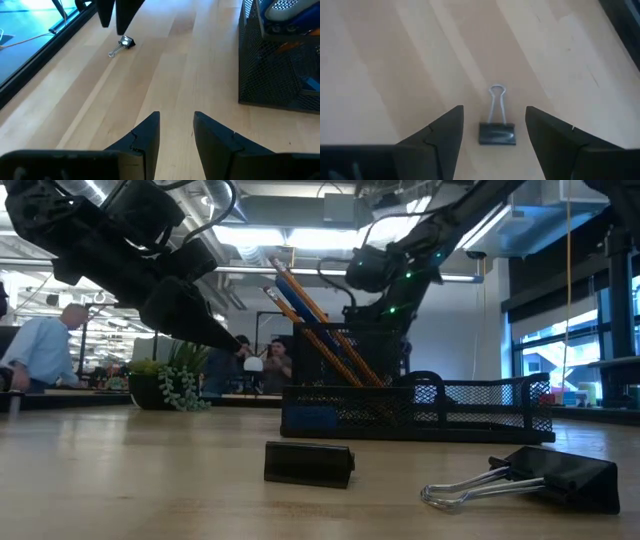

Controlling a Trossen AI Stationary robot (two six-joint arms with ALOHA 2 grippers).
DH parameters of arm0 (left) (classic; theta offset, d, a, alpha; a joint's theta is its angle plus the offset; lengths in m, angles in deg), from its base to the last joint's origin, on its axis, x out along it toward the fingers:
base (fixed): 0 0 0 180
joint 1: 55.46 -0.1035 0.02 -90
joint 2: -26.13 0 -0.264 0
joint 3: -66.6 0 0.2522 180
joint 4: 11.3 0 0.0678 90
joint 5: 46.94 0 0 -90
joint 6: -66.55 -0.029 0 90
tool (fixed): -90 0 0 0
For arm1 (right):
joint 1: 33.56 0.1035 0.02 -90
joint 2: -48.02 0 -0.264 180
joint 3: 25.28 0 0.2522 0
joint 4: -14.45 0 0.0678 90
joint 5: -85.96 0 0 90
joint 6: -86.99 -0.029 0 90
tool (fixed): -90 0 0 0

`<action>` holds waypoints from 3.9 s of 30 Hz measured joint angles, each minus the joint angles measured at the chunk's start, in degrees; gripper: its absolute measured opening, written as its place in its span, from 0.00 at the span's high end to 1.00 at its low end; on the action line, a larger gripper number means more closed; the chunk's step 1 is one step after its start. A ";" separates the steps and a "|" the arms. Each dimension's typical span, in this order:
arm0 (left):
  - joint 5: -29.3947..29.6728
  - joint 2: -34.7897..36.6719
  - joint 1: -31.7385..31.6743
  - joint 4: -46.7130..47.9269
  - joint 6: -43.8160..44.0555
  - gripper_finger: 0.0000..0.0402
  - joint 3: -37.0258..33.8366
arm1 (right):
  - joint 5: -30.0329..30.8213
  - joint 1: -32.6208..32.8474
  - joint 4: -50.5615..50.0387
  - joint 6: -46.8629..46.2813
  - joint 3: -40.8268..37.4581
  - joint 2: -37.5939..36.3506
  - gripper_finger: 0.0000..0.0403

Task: Pick and place office supplies into organizer
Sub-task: Put the top black binder clip into the black desk organizer

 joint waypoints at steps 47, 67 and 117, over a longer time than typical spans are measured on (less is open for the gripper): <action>0.00 -0.04 0.00 0.44 -0.59 0.72 0.02 | -3.02 -2.31 -3.41 -0.94 1.06 4.18 0.30; 0.00 -0.04 0.00 0.44 -0.61 0.72 0.03 | -1.94 -2.25 -3.19 -2.88 1.04 5.14 0.28; 0.02 -0.04 0.02 0.42 -0.63 0.72 0.04 | -1.46 -2.55 -6.05 -5.79 1.06 7.11 0.61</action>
